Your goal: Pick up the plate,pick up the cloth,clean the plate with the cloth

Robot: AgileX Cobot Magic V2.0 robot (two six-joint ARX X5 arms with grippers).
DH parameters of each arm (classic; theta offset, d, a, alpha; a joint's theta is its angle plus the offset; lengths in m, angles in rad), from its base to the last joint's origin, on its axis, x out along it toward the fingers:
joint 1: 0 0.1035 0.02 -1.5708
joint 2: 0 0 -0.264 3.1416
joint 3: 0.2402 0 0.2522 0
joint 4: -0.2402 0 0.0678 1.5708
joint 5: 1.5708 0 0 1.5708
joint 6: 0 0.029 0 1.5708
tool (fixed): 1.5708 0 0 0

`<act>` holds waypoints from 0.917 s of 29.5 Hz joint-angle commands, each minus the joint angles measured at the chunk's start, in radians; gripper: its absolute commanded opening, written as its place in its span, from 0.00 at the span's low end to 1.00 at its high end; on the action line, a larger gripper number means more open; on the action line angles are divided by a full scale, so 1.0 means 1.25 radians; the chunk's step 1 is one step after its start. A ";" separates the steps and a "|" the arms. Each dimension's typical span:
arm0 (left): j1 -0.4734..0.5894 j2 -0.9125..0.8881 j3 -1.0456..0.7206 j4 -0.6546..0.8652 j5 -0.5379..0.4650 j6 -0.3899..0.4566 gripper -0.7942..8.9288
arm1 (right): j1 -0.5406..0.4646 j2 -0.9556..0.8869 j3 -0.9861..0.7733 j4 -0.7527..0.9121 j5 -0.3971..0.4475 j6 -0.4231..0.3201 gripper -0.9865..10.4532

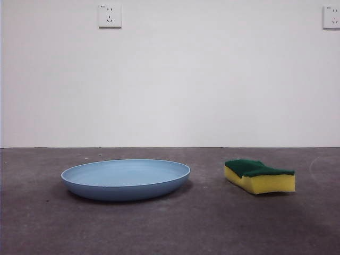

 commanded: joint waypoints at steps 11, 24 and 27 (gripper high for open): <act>0.002 0.403 0.312 -0.108 0.116 0.090 0.08 | 0.002 0.351 0.332 -0.240 -0.054 -0.123 0.09; 0.000 0.621 0.465 -0.290 0.174 0.090 0.45 | 0.002 0.561 0.449 -0.359 -0.107 -0.161 0.40; -0.015 0.654 0.465 -0.255 0.181 0.084 0.45 | 0.002 0.561 0.449 -0.359 -0.109 -0.161 0.40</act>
